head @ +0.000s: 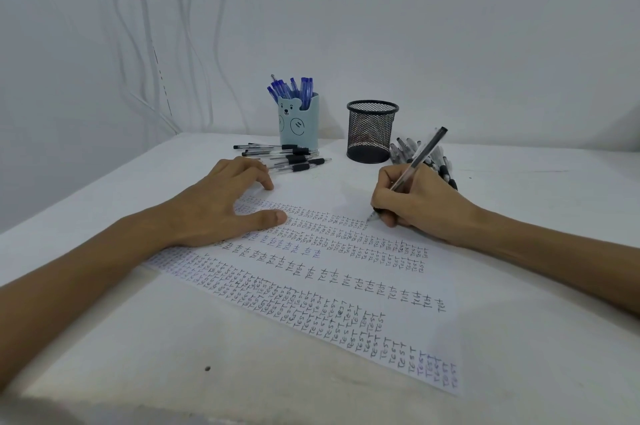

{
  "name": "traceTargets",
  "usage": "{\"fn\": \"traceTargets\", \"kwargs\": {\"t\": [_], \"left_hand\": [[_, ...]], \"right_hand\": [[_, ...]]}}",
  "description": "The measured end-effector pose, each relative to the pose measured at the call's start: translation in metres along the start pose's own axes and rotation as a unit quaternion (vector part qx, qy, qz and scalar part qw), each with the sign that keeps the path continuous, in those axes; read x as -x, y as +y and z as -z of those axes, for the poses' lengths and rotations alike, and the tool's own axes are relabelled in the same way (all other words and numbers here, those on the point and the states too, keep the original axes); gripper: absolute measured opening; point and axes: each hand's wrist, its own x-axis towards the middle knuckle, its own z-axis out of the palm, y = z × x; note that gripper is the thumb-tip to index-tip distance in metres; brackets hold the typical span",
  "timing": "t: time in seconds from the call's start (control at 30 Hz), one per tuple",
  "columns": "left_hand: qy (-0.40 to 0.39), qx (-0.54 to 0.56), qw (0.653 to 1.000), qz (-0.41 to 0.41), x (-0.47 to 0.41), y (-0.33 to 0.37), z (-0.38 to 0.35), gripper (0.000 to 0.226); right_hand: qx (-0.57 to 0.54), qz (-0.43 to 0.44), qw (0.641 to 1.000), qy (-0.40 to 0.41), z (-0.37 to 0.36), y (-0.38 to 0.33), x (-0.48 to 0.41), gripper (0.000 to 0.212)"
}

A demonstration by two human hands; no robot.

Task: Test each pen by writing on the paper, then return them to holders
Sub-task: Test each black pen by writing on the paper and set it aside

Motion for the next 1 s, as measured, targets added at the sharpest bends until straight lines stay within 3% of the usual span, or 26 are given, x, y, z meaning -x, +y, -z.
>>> {"fn": "traceTargets", "kwargs": {"t": [0.13,0.3,0.37,0.47,0.53,0.7,0.87,1.0], "left_hand": [[-0.004,-0.002,1.000,0.002,0.000,0.001,0.000,0.076],[-0.002,-0.001,1.000,0.004,0.001,0.002,0.001,0.075],[-0.001,0.001,1.000,0.005,0.001,0.003,0.001,0.075],[-0.006,0.008,1.000,0.019,0.001,0.003,0.001,0.077],[-0.009,0.009,1.000,0.027,0.001,0.003,0.001,0.078],[-0.005,0.006,1.000,0.020,0.001,0.001,0.001,0.077],[-0.007,0.005,1.000,0.011,0.000,0.000,0.001,0.080],[-0.013,0.000,1.000,0.010,0.001,0.000,0.002,0.077]], "right_hand": [[-0.009,-0.015,1.000,0.013,-0.001,-0.002,-0.001,0.025],[-0.184,-0.088,0.977,0.063,0.001,-0.003,-0.006,0.035],[-0.175,-0.065,0.982,0.037,0.004,0.001,-0.007,0.037],[-0.138,-0.014,0.990,0.013,0.004,0.003,-0.005,0.022],[-0.167,-0.009,0.986,0.022,0.005,0.001,-0.006,0.030],[-0.292,-0.108,0.948,0.063,0.008,-0.005,-0.010,0.047],[-0.267,-0.101,0.957,0.049,0.010,-0.010,-0.009,0.045],[-0.164,-0.064,0.983,0.058,0.024,-0.018,-0.015,0.047]]}}
